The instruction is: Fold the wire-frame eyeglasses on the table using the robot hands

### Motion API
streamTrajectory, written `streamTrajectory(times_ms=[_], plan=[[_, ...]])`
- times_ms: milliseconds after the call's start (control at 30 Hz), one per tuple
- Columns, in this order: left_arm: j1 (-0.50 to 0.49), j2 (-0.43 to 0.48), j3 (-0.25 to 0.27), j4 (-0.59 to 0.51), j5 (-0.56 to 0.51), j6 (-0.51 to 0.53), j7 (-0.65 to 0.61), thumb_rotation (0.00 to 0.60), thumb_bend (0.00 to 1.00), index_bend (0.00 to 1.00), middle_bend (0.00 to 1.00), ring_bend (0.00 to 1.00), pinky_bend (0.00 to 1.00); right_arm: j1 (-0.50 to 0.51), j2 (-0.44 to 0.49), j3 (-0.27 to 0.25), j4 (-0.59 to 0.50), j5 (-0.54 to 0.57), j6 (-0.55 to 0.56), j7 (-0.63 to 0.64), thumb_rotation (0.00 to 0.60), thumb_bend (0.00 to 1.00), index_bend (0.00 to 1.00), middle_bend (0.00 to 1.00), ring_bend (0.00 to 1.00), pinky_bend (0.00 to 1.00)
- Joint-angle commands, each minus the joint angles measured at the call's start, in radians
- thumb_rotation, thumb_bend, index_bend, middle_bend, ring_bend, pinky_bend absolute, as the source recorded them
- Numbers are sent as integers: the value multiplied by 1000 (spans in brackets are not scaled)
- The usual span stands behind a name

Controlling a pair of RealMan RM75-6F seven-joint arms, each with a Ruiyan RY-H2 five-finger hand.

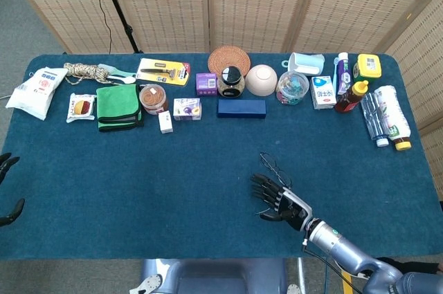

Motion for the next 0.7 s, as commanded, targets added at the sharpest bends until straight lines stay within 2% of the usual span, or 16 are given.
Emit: streamTrajectory(times_ms=[33,233,300,467,600,700], plan=[[4,2,3,3,6,4,-7,446,425,0,0,0,0,-3,-6,-5,4,4,0,-4,600,41,27,0,0,0],[12,8,8,11,16,14,-25,447,425,0,0,0,0,-10,-13,-15,4,8,6,-24,600,41,28,0,0,0],[16,11,8,14,19,21,-31,447,425,0,0,0,0,-5,4,-12,-4,-9,18,-83,600,41,28,0,0,0],[18,11,9,19,24,26,-39,448,425,0,0,0,0,42,113,8,-66,-35,5,-256,600,40,32,0,0,0],[18,7,10,22,23,23,-43,447,426,0,0,0,0,74,218,31,-123,7,-45,-413,600,41,56,0,0,0],[15,4,9,17,16,15,-32,448,425,0,0,0,0,76,259,43,-159,39,-58,-463,600,42,67,0,0,0]])
